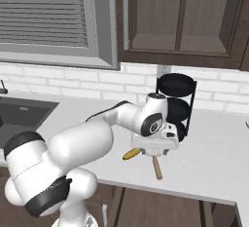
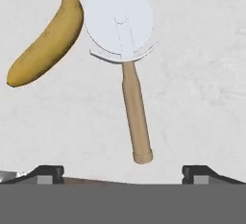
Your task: Pick the pizza cutter from the drawer and place it on the counter.
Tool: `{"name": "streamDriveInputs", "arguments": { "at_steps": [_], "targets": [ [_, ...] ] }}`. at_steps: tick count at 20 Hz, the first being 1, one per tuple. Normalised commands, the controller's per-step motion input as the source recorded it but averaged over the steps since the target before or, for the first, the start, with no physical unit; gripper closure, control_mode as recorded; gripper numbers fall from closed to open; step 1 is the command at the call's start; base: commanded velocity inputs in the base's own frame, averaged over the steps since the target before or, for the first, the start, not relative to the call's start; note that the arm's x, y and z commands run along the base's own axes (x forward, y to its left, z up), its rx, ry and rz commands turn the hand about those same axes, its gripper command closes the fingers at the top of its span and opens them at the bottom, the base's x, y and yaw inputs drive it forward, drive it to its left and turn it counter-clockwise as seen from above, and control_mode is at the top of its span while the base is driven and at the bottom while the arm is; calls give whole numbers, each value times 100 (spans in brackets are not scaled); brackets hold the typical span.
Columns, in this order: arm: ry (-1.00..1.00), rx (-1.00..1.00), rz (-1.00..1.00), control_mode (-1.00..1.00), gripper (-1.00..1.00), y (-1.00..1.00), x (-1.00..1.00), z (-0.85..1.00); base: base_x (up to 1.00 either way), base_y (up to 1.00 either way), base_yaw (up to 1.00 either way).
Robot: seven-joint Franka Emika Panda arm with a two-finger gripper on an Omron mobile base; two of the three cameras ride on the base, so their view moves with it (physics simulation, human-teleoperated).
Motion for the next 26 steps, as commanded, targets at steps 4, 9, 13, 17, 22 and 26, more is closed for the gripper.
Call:
{"name": "streamDriveInputs", "arguments": {
  "at_steps": [4,9,13,17,22,26],
  "targets": [
    [0,-8,-21,-100,-100,99,0,65,0,0,0],
    [0,-6,-16,-100,-100,100,-14,60,0,0,0],
    [0,-1,-11,-100,-100,100,-30,62,0,0,0],
    [0,-1,-7,-100,-100,100,-11,84,0,0,0],
    [0,0,-2,-100,-100,86,0,91,0,0,0],
    [0,0,0,-100,-100,70,0,93,0,0,0]
  ]
}}
